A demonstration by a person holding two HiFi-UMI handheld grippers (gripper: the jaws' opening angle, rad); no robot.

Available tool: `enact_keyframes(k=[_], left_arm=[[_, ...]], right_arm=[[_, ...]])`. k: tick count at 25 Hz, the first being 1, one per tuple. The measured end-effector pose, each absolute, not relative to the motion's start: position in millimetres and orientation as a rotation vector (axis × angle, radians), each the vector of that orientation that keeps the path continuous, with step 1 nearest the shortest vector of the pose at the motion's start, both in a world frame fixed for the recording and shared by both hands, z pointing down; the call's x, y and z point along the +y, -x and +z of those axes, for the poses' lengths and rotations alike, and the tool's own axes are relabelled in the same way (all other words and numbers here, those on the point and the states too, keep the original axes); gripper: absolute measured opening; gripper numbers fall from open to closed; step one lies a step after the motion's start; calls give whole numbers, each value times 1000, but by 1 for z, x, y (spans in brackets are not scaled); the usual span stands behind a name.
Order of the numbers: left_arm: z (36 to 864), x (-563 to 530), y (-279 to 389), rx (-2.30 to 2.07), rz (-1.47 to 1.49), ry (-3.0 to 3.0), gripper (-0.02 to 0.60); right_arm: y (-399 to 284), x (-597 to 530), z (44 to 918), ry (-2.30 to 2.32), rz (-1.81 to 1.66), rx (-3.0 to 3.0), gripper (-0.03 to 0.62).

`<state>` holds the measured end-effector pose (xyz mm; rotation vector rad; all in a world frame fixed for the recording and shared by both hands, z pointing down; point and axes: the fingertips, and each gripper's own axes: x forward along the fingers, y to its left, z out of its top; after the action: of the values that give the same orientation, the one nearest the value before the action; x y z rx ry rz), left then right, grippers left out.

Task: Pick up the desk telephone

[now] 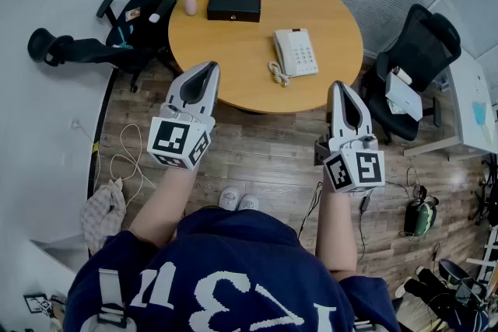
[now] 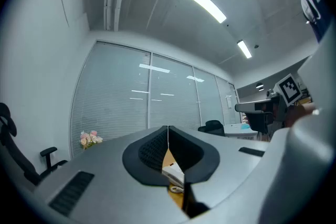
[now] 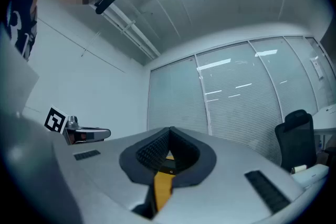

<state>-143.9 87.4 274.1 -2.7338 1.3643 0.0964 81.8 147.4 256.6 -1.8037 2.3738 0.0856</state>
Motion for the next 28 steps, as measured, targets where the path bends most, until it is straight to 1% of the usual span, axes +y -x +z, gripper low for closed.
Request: enact_keyframes(k=[10, 18, 28], left_arm=[[281, 80, 135, 1393, 104, 2747, 18], [277, 57, 121, 1406, 129, 2749, 18], [283, -40, 112, 1345, 190, 2796, 18]], right_arm=[[-89, 147, 244, 1806, 162, 2387, 26], [-102, 128, 248, 1764, 109, 2373, 26], [-111, 46, 245, 1811, 145, 2330, 26]])
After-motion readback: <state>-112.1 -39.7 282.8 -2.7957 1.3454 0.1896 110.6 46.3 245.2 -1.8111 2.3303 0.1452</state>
